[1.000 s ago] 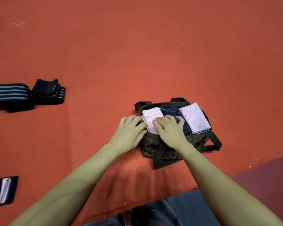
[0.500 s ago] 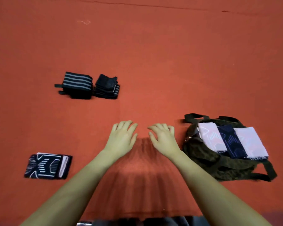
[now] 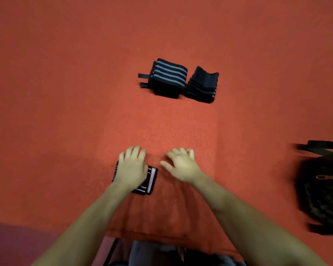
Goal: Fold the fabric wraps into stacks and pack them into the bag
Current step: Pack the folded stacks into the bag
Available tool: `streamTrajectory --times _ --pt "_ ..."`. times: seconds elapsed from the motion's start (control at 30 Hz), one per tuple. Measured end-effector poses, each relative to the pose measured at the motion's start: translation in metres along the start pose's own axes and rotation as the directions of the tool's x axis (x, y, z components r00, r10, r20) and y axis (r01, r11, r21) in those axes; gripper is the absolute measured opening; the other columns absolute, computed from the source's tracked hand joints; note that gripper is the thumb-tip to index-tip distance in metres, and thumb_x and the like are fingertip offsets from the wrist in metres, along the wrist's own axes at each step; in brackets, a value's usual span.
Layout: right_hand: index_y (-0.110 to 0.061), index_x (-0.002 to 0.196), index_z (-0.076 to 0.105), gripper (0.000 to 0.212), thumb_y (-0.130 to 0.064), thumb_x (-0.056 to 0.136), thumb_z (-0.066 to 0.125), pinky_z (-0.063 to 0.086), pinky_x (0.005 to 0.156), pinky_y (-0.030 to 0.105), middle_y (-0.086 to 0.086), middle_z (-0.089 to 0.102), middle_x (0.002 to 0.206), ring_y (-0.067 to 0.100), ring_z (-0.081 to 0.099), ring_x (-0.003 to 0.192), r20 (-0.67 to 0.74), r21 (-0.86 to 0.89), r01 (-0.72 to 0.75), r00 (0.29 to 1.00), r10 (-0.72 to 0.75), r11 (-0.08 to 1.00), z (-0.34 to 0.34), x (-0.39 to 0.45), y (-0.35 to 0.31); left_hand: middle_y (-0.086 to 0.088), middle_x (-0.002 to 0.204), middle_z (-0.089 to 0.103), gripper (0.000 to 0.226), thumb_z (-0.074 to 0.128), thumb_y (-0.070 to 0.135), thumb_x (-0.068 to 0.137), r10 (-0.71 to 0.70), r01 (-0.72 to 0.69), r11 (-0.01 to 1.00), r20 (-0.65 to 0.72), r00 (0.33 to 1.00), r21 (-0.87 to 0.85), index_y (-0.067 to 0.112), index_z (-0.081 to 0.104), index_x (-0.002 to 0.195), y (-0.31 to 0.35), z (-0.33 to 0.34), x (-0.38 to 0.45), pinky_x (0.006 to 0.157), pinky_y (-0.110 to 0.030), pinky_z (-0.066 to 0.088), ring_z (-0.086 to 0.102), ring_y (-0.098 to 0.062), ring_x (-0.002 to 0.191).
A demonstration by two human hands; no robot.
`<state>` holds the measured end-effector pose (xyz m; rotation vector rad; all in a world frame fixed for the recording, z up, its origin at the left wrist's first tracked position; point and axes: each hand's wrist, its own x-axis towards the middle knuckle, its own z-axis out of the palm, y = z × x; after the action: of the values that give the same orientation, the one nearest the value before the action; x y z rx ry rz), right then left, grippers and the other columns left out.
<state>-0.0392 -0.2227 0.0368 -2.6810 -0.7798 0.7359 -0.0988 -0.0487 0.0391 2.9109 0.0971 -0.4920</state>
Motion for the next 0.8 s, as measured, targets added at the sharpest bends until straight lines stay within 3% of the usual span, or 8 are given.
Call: streamTrajectory --times 0.07,0.17,0.3,0.4,0.47,0.57,0.7,0.8 --pt "-0.017 0.128 0.051 0.054 -0.057 0.094 0.039 0.018 0.098 0.040 0.002 0.048 0.125 0.024 0.037 0.119 0.062 -0.017 0.000 0.998 0.001 1.000 0.012 0.012 -0.018 -0.008 0.141 0.046 0.083 0.008 0.044 0.071 -0.027 0.026 1.000 0.089 0.996 0.006 0.010 0.049 0.135 -0.023 0.009 -0.005 0.104 -0.047 0.025 0.039 -0.029 0.130" --pt "-0.015 0.131 0.048 0.064 -0.063 0.090 0.041 0.016 0.101 0.041 0.004 0.037 0.138 0.025 0.030 0.124 0.156 -0.025 0.000 0.988 0.004 1.000 0.027 0.022 -0.034 0.002 0.145 0.040 0.096 -0.004 0.053 0.064 -0.012 0.010 1.000 0.162 0.987 0.015 0.018 0.038 0.143 -0.049 0.021 -0.012 0.107 -0.038 0.011 0.029 -0.018 0.136" --pt "-0.013 0.132 0.047 0.062 -0.059 0.091 0.043 0.007 0.110 0.042 0.005 0.016 0.155 0.025 0.014 0.137 0.246 -0.008 -0.002 0.969 0.004 1.000 0.043 0.020 -0.045 0.001 0.135 0.046 0.095 -0.001 0.059 0.064 0.087 -0.089 0.996 0.197 0.977 0.000 0.020 0.041 0.140 -0.061 0.020 -0.010 0.103 -0.036 0.010 0.035 -0.021 0.129" --pt "-0.013 0.134 0.044 0.061 -0.056 0.091 0.047 0.003 0.112 0.042 0.004 0.012 0.156 0.024 0.010 0.139 0.242 0.011 -0.025 0.970 0.021 1.000 0.048 0.019 -0.048 -0.001 0.127 0.045 0.093 -0.002 0.060 0.069 0.140 -0.152 0.988 0.239 0.961 0.033 0.019 0.038 0.142 -0.064 0.022 -0.008 0.102 -0.038 0.018 0.039 -0.022 0.121" --pt "-0.014 0.132 0.044 0.059 -0.055 0.090 0.049 0.003 0.111 0.041 0.003 0.015 0.155 0.022 0.011 0.139 0.233 0.036 -0.029 0.972 0.020 0.999 0.049 0.019 -0.049 -0.006 0.116 0.051 0.083 0.008 0.058 0.077 0.176 -0.179 0.984 0.228 0.958 -0.008 0.015 0.048 0.135 -0.067 0.024 -0.008 0.097 -0.044 0.029 0.048 -0.027 0.110" --pt "-0.015 0.124 0.046 0.049 -0.051 0.091 0.051 0.006 0.108 0.038 0.002 0.030 0.144 0.021 0.020 0.134 0.196 0.069 -0.009 0.981 -0.004 0.998 0.048 0.018 -0.050 -0.006 0.090 0.057 0.057 0.032 0.046 0.085 0.221 -0.224 0.975 0.112 0.969 0.008 0.010 0.066 0.112 -0.071 0.031 -0.011 0.076 -0.045 0.046 0.059 -0.027 0.080" --pt "-0.021 0.100 0.040 0.021 -0.038 0.094 0.052 0.010 0.099 0.032 -0.007 0.050 0.097 0.017 0.039 0.115 0.138 0.214 -0.049 0.990 0.019 0.976 0.040 0.011 -0.044 -0.003 0.086 0.055 0.048 0.035 0.040 0.088 0.237 -0.237 0.971 -0.007 0.971 -0.010 0.011 0.067 0.108 -0.059 0.031 -0.008 0.070 -0.041 0.046 0.056 -0.022 0.076" --pt "-0.021 0.126 0.038 0.048 -0.048 0.090 0.054 0.008 0.099 0.032 -0.006 0.057 0.107 0.014 0.037 0.116 0.166 0.242 -0.090 0.985 0.051 0.966 0.034 0.008 -0.032 -0.002 0.086 0.053 0.046 0.035 0.038 0.088 0.278 -0.278 0.961 -0.038 0.960 -0.008 0.012 0.066 0.108 -0.052 0.030 0.001 0.071 -0.040 0.042 0.054 -0.021 0.077"
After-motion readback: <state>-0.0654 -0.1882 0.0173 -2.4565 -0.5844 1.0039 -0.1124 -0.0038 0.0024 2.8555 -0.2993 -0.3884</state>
